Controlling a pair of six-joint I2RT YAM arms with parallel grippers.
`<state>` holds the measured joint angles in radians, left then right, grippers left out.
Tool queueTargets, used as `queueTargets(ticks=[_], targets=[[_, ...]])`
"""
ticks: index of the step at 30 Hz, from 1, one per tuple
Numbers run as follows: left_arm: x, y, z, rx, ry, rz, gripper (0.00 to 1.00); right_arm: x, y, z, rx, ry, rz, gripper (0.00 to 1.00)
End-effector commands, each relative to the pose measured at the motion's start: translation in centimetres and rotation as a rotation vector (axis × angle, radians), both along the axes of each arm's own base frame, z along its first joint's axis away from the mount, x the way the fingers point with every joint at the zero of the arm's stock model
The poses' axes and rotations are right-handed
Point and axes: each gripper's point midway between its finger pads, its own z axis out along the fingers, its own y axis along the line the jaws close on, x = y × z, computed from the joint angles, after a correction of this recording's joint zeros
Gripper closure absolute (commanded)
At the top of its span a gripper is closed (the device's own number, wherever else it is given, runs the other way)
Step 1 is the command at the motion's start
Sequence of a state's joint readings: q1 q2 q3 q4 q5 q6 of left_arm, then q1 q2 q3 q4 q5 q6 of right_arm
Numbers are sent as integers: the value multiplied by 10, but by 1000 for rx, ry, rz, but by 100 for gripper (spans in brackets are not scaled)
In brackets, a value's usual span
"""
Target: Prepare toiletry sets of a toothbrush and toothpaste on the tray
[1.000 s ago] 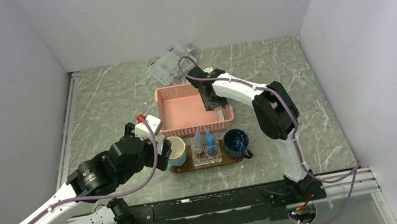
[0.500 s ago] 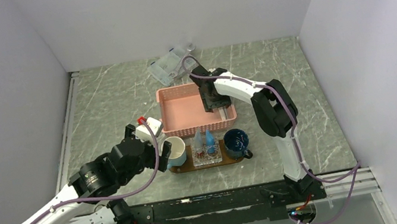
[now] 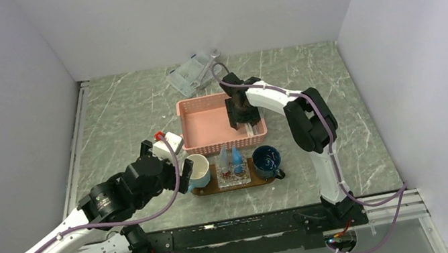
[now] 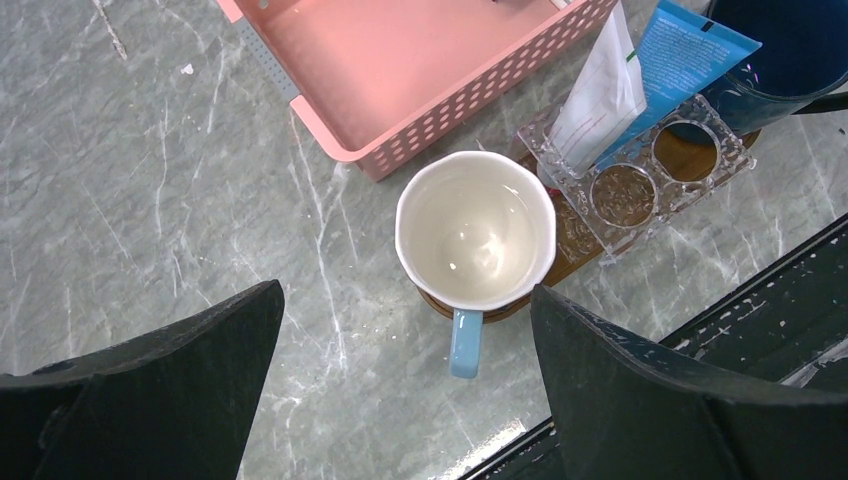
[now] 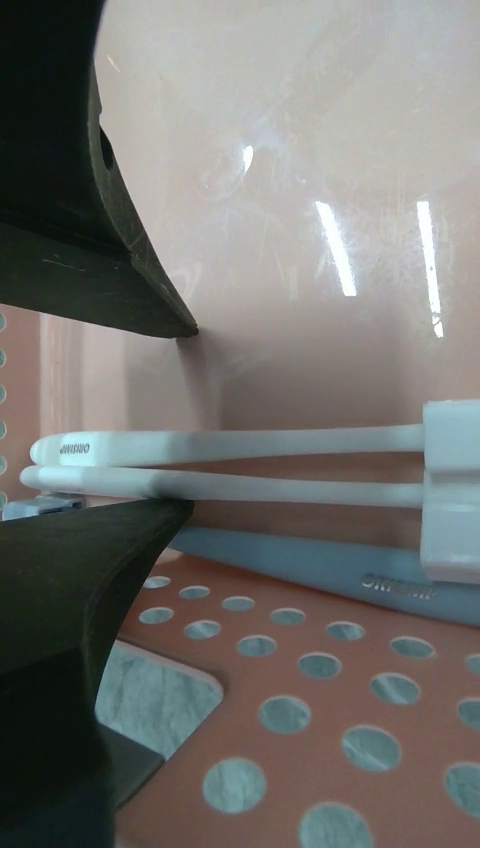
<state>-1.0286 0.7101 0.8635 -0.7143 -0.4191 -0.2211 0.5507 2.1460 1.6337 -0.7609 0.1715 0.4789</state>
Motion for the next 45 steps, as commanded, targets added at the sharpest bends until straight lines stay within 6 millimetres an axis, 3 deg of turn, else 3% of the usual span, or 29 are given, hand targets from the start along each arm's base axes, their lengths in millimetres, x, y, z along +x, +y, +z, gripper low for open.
queueTargets(ticks=[1,15,20,24,32,45], targets=[[7,2,9,-15,-46,18,1,-8,14,-5,93,31,26,37],[7,2,12,-26,-50,14,1,-13,44,22,209,9,132,52],[7,3,13,-31,-54,15,1,0,22,50,99,-81,87,55],[6,4,15,-34,-58,13,1,3,2,61,-6,-100,49,61],[3,8,21,-61,-76,9,1,6,-17,62,-112,-108,11,100],[2,11,24,-73,-85,12,1,10,-39,36,-312,-103,-7,100]])
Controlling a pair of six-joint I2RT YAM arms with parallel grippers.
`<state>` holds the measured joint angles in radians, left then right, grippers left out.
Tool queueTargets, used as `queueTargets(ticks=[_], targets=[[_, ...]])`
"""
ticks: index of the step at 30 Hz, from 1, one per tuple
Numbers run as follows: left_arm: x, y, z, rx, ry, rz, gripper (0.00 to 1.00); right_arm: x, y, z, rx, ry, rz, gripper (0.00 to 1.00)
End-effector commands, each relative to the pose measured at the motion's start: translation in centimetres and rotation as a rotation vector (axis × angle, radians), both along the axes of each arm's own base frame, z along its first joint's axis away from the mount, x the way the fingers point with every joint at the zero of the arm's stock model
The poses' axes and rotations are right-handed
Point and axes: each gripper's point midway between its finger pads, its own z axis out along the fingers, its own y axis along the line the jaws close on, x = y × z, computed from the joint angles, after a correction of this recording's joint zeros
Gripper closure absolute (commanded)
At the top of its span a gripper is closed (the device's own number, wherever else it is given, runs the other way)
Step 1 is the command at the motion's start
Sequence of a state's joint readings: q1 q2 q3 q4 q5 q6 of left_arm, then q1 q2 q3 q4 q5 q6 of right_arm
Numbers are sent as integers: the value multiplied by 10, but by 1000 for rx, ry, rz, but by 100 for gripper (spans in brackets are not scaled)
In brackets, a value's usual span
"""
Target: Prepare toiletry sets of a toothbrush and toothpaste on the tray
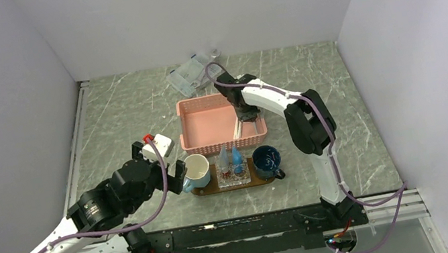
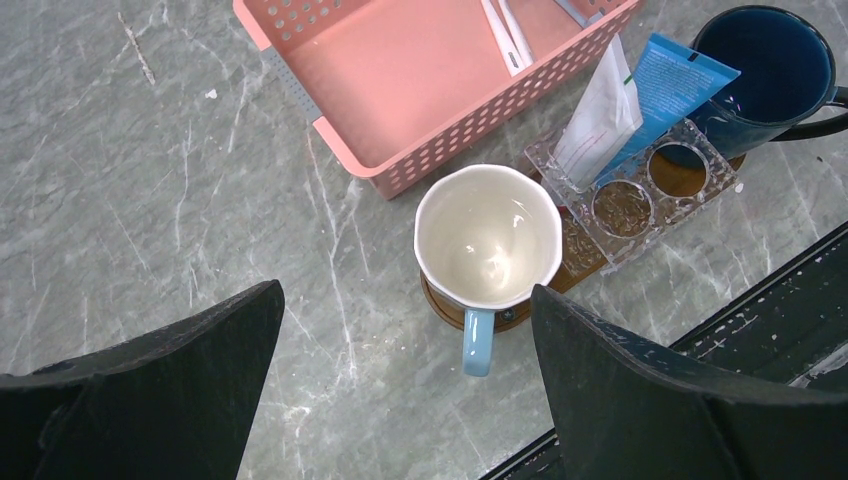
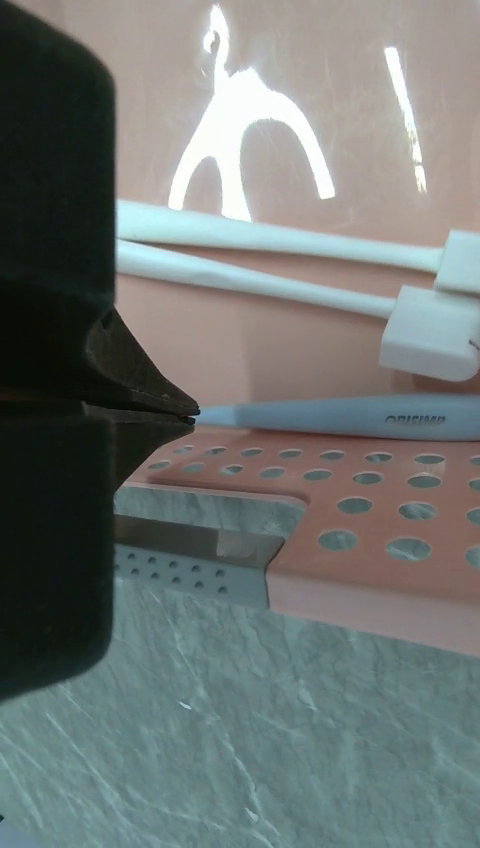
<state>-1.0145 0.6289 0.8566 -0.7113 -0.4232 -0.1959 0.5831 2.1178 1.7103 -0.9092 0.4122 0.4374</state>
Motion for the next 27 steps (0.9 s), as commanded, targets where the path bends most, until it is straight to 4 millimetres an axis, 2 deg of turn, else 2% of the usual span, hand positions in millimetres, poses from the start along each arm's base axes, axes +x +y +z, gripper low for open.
queueTargets(ticks=[1,14,20,27], targets=[[4,-1,9,-28,-32,7,1,5,-8,-2,-84,-21,-13,100],[4,0,8,-22,-34,10,1,-3,-14,-27,-126,38,2,100],[4,-1,7,-16,-30,8,1,-14,4,-41,-18,98,39,100],[4,-1,7,-19,-30,10,1,-20,24,-38,101,119,69,100]])
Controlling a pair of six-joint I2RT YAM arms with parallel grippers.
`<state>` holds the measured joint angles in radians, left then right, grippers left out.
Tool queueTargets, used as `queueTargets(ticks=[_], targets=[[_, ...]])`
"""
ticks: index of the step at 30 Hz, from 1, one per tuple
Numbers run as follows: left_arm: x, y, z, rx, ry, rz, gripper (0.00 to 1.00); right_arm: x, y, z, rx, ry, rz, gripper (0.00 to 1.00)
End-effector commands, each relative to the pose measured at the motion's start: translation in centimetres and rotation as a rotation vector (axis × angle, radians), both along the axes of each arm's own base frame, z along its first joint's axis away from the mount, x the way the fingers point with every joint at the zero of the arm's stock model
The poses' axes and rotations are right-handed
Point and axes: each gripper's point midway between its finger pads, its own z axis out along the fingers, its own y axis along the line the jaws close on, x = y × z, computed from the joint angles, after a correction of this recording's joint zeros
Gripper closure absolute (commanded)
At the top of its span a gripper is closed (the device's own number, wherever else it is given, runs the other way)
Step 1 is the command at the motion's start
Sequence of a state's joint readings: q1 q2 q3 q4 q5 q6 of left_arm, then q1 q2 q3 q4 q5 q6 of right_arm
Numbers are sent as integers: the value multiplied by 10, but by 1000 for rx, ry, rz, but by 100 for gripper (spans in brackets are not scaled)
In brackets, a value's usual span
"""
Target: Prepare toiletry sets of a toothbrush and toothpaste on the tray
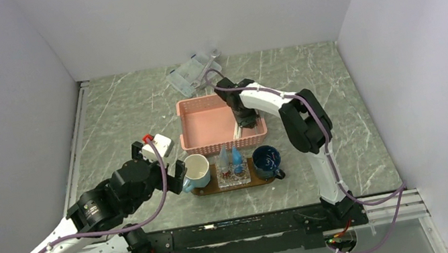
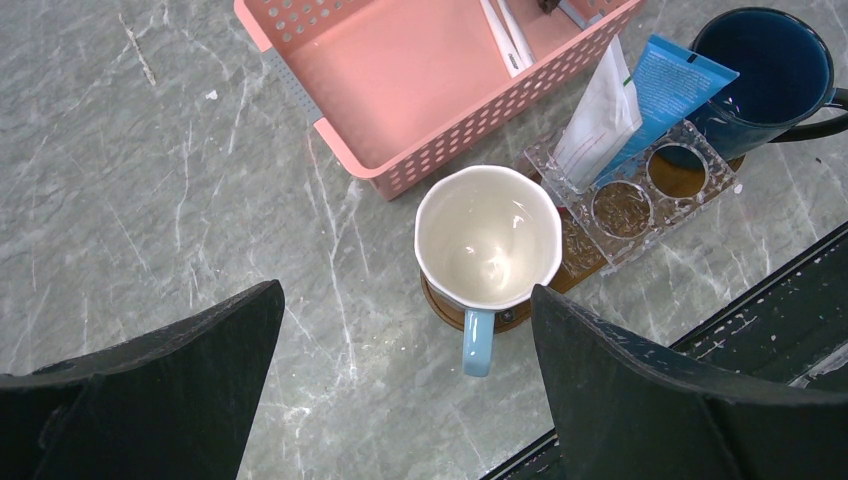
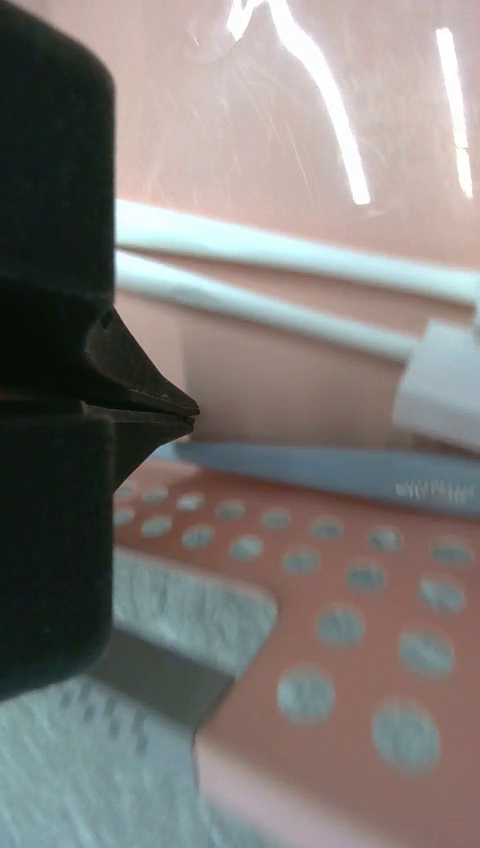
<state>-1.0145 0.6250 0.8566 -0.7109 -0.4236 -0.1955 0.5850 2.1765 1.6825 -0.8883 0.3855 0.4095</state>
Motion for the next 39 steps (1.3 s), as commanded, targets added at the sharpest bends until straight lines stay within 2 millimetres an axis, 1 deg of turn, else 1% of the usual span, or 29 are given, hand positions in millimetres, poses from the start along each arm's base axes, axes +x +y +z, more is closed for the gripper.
queueTargets(ticks=[1,6,10,13,16,20,24,30,36,39], targets=[[4,-1,6,-15,-27,11,0,-12,27,-5,142,48,36,100],[4,0,7,-17,-31,12,1,-12,40,9,228,27,56,100],[4,0,7,-17,-29,13,1,-11,43,22,254,5,60,100],[4,0,8,-22,-32,12,1,-7,36,36,223,-28,48,100],[4,1,9,-25,-35,11,1,-3,25,48,164,-59,28,100],[4,0,9,-25,-34,10,1,-1,7,58,69,-86,3,100],[4,1,9,-27,-36,10,1,-2,-5,58,9,-90,-11,100],[4,1,9,-27,-36,11,0,-8,-21,44,-91,-70,-20,100],[4,0,8,-20,-33,10,1,-12,-28,31,-140,-52,-17,100],[5,0,7,-18,-31,12,1,-17,-30,20,-157,-29,-11,100]])
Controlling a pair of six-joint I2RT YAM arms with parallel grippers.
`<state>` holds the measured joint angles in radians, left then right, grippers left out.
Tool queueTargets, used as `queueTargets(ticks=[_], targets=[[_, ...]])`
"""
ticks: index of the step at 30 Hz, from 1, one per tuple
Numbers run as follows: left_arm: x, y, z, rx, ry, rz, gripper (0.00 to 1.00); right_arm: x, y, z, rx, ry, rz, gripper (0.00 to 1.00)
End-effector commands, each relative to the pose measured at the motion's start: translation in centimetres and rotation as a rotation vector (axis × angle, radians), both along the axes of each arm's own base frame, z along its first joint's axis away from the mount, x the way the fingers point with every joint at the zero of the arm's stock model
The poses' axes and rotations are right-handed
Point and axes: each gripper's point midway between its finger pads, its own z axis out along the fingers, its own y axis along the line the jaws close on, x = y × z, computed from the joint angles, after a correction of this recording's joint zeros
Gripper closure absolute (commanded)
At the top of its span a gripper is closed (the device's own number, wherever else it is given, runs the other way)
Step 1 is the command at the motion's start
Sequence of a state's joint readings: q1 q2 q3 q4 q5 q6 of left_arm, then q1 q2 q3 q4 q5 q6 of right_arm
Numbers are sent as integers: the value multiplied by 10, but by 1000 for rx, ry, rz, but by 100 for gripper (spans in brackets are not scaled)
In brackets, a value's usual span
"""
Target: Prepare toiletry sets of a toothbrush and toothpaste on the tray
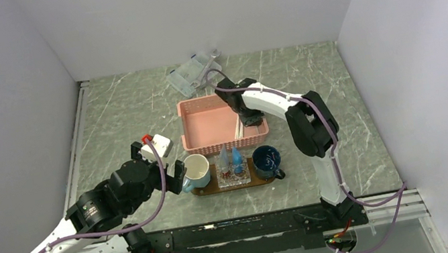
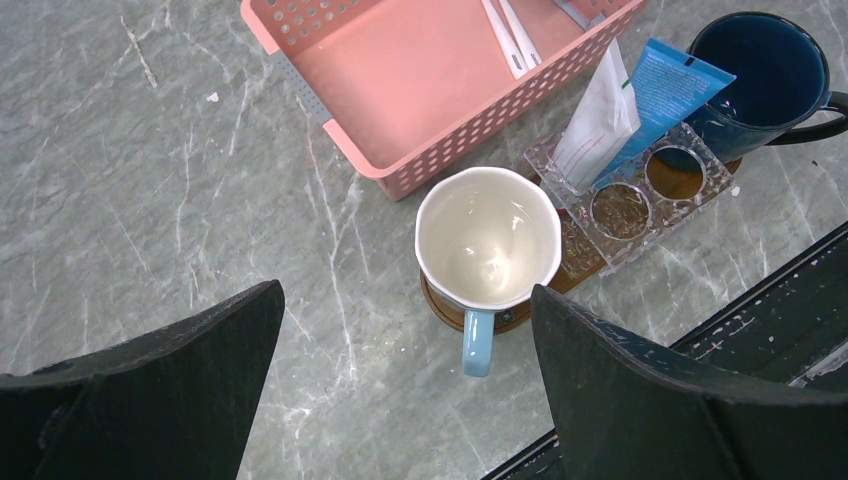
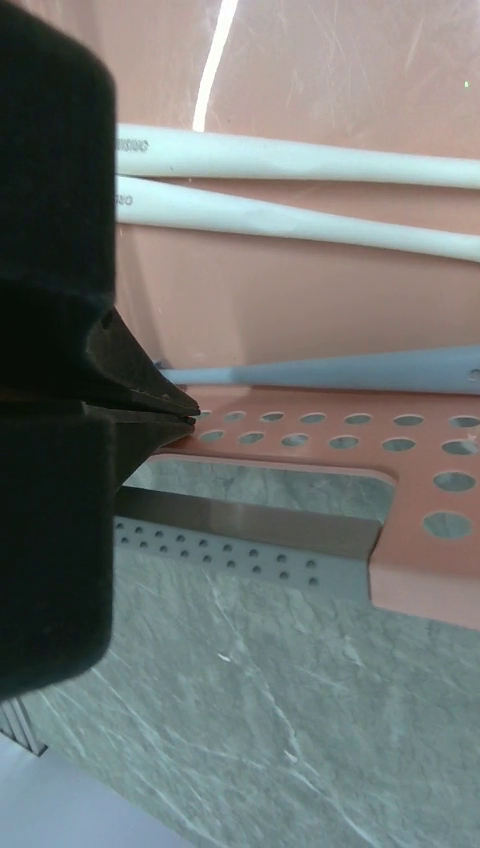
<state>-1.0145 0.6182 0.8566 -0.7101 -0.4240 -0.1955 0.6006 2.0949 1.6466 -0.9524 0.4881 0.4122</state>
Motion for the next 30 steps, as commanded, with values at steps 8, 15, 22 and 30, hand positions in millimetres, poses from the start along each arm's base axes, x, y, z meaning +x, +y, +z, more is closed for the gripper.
queueTargets(ticks=[8,15,22,30], targets=[[5,-1,4,-4,-24,11,1,-15,-10,-28,-63,52,-3,100],[6,-2,3,0,-22,12,1,-21,16,-39,85,86,32,100],[6,-1,4,-2,-25,13,1,-16,48,-18,264,53,76,100],[5,0,5,-5,-26,14,1,-8,70,11,387,3,104,100]])
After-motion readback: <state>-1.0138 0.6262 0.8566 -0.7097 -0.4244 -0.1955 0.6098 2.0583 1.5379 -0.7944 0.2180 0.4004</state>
